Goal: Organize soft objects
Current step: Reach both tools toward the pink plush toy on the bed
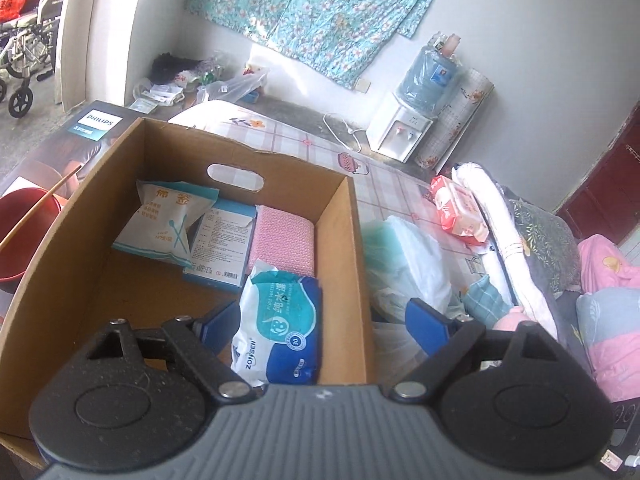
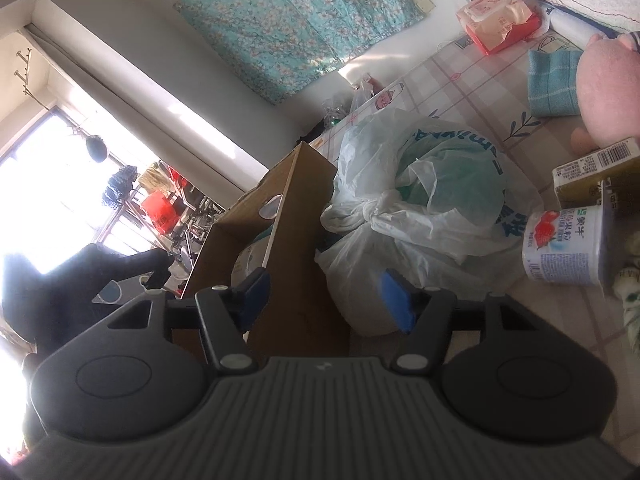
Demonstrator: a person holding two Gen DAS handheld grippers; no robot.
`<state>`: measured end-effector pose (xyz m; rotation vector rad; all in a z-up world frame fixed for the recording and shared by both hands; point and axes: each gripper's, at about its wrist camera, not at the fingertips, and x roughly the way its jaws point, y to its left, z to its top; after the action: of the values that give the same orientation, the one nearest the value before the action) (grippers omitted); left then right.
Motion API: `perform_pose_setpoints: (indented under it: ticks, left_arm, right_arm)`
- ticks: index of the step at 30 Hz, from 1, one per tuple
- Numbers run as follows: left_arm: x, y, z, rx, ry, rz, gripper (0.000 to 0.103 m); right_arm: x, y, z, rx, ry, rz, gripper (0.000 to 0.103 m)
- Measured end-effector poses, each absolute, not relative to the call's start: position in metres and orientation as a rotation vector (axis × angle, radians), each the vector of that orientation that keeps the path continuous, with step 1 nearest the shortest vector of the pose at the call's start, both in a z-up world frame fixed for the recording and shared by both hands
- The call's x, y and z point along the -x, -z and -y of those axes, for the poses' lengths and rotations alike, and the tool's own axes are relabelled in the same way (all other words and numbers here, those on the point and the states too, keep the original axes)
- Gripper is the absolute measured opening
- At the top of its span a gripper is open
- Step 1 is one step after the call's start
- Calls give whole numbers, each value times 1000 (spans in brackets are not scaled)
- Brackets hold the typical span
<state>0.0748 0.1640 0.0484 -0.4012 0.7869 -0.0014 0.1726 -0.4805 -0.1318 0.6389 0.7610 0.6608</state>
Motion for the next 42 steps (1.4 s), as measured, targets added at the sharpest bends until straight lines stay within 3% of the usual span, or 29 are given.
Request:
perform_pose_setpoints:
  ticks: [7,19,32,38,42]
  left_arm:
    - [-64,-53,-87,363,170,-742,90]
    - [-123,-24,48,255,353,-828,90]
    - [-186,26,103,219,324,-922,87]
    - [-194,39,105,196,317,-940,79]
    - [-192,53,111,150,329,-961,69]
  right_arm:
    - [-151,140,541,-691,-546,-714,63]
    - [-155,152,629,-749,-303,-603,67]
    - [-217,152,663,-682,-187,-578,70]
    - [-262,146,674,-666,-217,-588,71]
    - [-297,152,668,-597,-198,-640,72]
